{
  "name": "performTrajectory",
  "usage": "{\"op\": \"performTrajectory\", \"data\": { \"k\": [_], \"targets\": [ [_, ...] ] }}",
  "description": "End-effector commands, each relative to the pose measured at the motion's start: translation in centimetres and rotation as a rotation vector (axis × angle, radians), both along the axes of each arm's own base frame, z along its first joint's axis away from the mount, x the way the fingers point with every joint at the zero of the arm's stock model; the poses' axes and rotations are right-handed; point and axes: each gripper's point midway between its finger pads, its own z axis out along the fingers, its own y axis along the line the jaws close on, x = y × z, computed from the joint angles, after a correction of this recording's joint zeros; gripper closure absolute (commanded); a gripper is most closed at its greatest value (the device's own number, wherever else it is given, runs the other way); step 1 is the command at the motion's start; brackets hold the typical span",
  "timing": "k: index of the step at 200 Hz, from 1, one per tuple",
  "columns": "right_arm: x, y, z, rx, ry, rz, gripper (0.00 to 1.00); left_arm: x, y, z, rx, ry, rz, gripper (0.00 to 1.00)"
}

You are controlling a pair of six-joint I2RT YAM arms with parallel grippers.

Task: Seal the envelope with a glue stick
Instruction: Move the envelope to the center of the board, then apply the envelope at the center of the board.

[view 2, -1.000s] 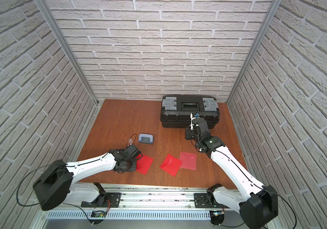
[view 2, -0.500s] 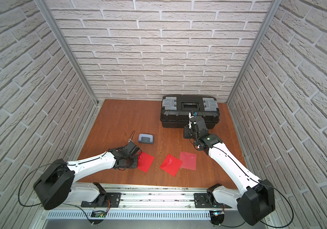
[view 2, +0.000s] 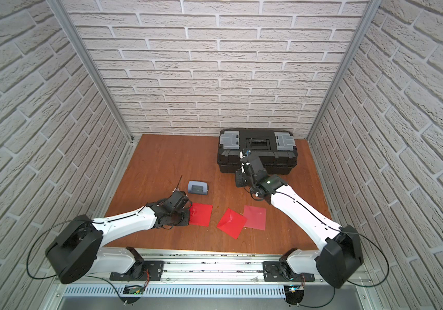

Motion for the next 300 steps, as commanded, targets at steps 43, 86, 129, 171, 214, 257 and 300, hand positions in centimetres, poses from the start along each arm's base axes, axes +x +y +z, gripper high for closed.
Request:
{"op": "performTrajectory", "data": {
  "k": [43,86,129,171,214,257,300],
  "targets": [
    [-4.3,10.1,-4.4,0.013,0.212,0.211,0.97,-1.5,-1.5,-1.5,-0.198,0.045,-0.110,0.96],
    [-6.3,14.6,-7.0,-0.135,0.189,0.382,0.97,-1.9,-1.2,-1.2,-0.225,0.044,-0.128,1.00],
    [-7.5,18.4,-9.1,-0.205,0.041,0.634,0.97,-2.4,-1.5,-1.5,-0.242,0.084,-0.137,1.00],
    [-7.8,19.6,-10.8,-0.180,0.008,0.765,0.97,-3.3,-1.4,-1.5,-0.259,0.111,-0.135,1.00],
    [-8.9,20.0,-12.5,-0.159,0.009,0.922,0.97,-3.8,-1.2,-1.4,-0.269,0.119,-0.135,1.00],
    [-9.0,19.2,-13.6,-0.231,-0.058,0.988,0.97,-4.7,-0.2,-1.6,-0.222,0.165,-0.146,1.00],
    [-9.7,18.8,-15.1,-0.272,-0.070,1.067,0.97,-4.7,-0.1,-1.3,-0.231,0.154,-0.144,1.00]
  ]
}}
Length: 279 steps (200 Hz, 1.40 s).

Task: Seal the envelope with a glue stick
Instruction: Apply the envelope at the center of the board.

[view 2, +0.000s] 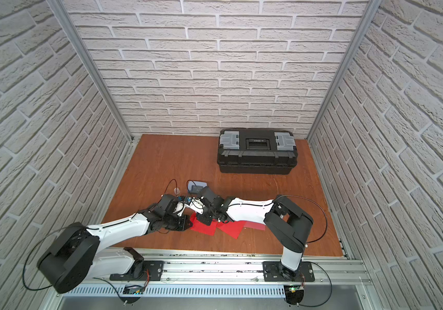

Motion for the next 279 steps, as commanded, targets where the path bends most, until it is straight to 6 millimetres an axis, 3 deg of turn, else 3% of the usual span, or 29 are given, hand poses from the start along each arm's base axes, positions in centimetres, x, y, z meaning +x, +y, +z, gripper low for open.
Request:
{"op": "performTrajectory", "data": {
  "k": [1,48,75,87,118,140,170,214,242,260,279],
  "targets": [
    [0.0,0.4,0.2,0.014,-0.053,0.077,0.97,-1.7,1.5,-1.3,0.060,0.067,-0.005,1.00],
    [-4.8,0.9,0.2,0.058,0.098,0.306,0.97,-1.6,1.4,-1.5,0.062,0.078,-0.006,1.00],
    [-5.4,0.6,0.4,0.067,0.151,0.347,0.97,-1.7,1.4,-1.6,0.060,0.085,-0.007,1.00],
    [-4.5,0.3,0.1,0.049,0.128,0.319,0.97,-1.7,1.4,-1.6,0.059,0.084,-0.007,1.00],
    [1.7,-2.4,-1.5,-0.136,-0.105,0.048,0.97,-1.8,1.3,-1.7,0.055,0.093,-0.011,1.00],
    [2.9,-3.4,-1.2,-0.170,-0.168,-0.014,0.97,-1.8,1.3,-1.8,0.052,0.096,-0.010,1.00],
    [1.4,-3.1,-1.7,-0.159,-0.108,0.046,0.97,-1.7,1.1,-1.9,0.049,0.103,-0.015,1.00],
    [-6.6,-1.0,-0.9,0.002,0.177,0.400,0.97,-1.7,1.2,-2.0,0.053,0.104,-0.011,1.00],
    [-9.2,-1.1,-1.1,-0.005,0.318,0.508,0.97,-1.7,1.2,-2.1,0.057,0.110,-0.009,1.00],
    [-8.2,-1.2,-1.6,-0.027,0.269,0.478,0.97,-1.7,1.2,-2.2,0.061,0.111,-0.008,1.00],
    [-3.8,-1.8,-2.6,-0.107,0.092,0.269,0.97,-1.8,1.2,-2.1,0.058,0.112,-0.008,1.00]
  ]
}}
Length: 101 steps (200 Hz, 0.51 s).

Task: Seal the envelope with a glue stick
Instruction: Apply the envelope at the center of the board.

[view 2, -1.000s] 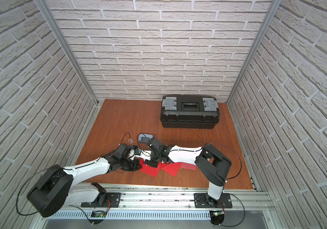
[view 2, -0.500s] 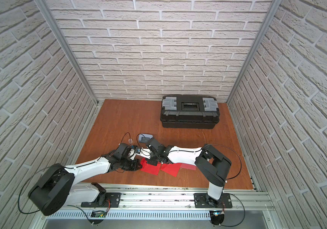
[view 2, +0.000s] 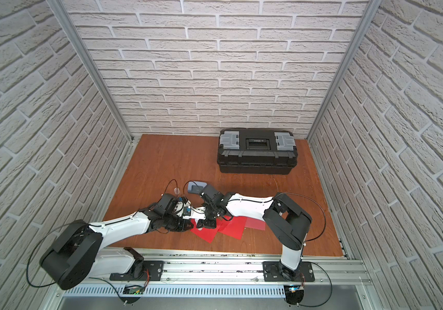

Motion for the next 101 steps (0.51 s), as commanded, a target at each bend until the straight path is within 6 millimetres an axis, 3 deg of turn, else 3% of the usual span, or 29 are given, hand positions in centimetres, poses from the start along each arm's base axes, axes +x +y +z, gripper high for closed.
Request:
{"op": "performTrajectory", "data": {
  "k": [1,21,46,68,101],
  "targets": [
    [1.2,-1.8,-2.3,-0.107,-0.071,-0.128,0.97,-1.2,1.7,-1.9,0.092,0.055,0.010,1.00],
    [5.6,-3.6,-1.8,-0.164,-0.264,-0.350,0.97,-1.2,1.7,-1.9,0.090,0.056,0.008,1.00],
    [6.8,-4.7,-1.7,-0.170,-0.321,-0.444,0.97,-1.2,1.6,-1.9,0.088,0.057,0.005,1.00],
    [5.0,-4.1,-2.3,-0.162,-0.241,-0.370,0.97,-1.2,1.5,-1.9,0.087,0.057,0.005,1.00],
    [-0.5,-2.3,-1.2,-0.055,-0.043,-0.109,0.97,-1.2,1.7,-1.9,0.091,0.056,0.009,1.00]
  ]
}}
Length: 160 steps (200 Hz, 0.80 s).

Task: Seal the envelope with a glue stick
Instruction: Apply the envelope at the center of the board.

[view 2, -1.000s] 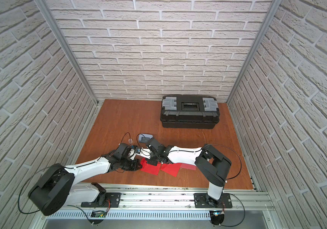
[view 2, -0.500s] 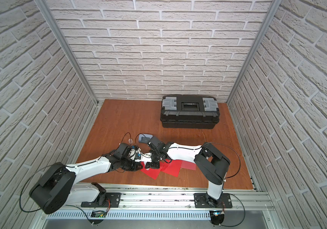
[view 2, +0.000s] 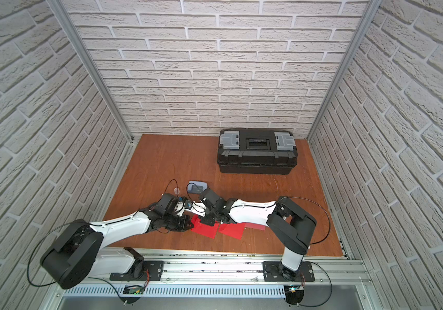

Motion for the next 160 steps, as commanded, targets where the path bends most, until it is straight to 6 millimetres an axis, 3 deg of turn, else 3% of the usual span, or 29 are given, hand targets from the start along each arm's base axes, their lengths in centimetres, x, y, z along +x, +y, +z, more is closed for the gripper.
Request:
{"op": "performTrajectory", "data": {
  "k": [1,21,38,66,88,109,138,160],
  "targets": [
    [-5.1,-1.3,-1.4,-0.023,0.188,0.166,0.97,-1.3,1.8,-1.9,0.096,0.057,0.011,1.00],
    [-8.0,-0.8,-0.9,0.010,0.316,0.284,0.97,-1.2,1.9,-1.9,0.097,0.055,0.013,1.00],
    [-8.1,-0.8,-1.6,-0.006,0.338,0.284,0.97,-1.2,1.8,-2.0,0.098,0.056,0.012,1.00],
    [-3.5,-1.8,-2.8,-0.089,0.149,0.084,0.97,-1.2,1.8,-2.0,0.095,0.060,0.012,1.00],
    [0.9,-3.6,-2.1,-0.135,-0.028,-0.141,0.97,-1.3,1.8,-2.0,0.096,0.062,0.011,1.00],
    [2.1,-4.6,-2.1,-0.150,-0.067,-0.241,0.97,-1.2,1.7,-2.0,0.094,0.063,0.010,1.00],
    [-0.4,-3.3,-2.5,-0.099,0.037,-0.134,0.97,-1.2,1.7,-2.1,0.095,0.065,0.011,1.00],
    [-4.3,-1.7,-1.8,-0.010,0.171,0.059,0.97,-1.2,1.7,-2.1,0.094,0.067,0.011,1.00]
  ]
}}
